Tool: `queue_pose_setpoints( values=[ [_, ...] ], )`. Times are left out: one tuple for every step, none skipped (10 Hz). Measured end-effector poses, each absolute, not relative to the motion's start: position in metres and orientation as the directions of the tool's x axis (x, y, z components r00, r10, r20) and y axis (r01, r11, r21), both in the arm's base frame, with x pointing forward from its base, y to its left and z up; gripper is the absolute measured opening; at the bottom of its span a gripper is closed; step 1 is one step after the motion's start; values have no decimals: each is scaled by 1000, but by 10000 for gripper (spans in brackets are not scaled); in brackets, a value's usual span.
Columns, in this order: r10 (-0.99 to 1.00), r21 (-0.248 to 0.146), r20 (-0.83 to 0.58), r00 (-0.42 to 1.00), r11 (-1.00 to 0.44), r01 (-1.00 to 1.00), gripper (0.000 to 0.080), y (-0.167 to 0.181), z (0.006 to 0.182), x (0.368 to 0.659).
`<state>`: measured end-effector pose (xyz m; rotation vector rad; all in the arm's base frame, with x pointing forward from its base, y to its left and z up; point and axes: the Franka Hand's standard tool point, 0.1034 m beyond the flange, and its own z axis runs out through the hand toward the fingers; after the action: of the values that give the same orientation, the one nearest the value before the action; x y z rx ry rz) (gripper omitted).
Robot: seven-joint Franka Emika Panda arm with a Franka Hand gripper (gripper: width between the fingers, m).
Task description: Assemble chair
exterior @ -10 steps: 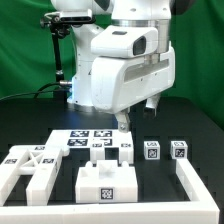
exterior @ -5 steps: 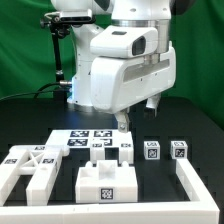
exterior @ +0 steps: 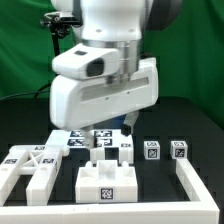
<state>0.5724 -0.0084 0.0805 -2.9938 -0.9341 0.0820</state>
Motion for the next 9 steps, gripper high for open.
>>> queue_pose_setpoints(
  values=[
    [509, -40, -41, 859, -860, 508, 649, -23, 73, 576],
    [516, -47, -30, 856, -856, 514, 649, -25, 77, 577],
    [438, -47, -31, 898, -898, 437, 649, -21, 78, 577],
    [396, -50, -33, 918, -918, 394, 649, -20, 76, 577],
    [324, -48, -36, 945, -946, 322, 649, -20, 76, 577],
    [260, -46, -41, 965, -965, 258, 649, -21, 75, 576],
    [164, -41, -51, 985, -986, 162, 649, -25, 63, 575],
    [49, -42, -68, 996, -998, 46, 649, -25, 51, 572],
    [-18, -35, -56, 998, -999, -20, 649, -23, 45, 573]
  ],
)
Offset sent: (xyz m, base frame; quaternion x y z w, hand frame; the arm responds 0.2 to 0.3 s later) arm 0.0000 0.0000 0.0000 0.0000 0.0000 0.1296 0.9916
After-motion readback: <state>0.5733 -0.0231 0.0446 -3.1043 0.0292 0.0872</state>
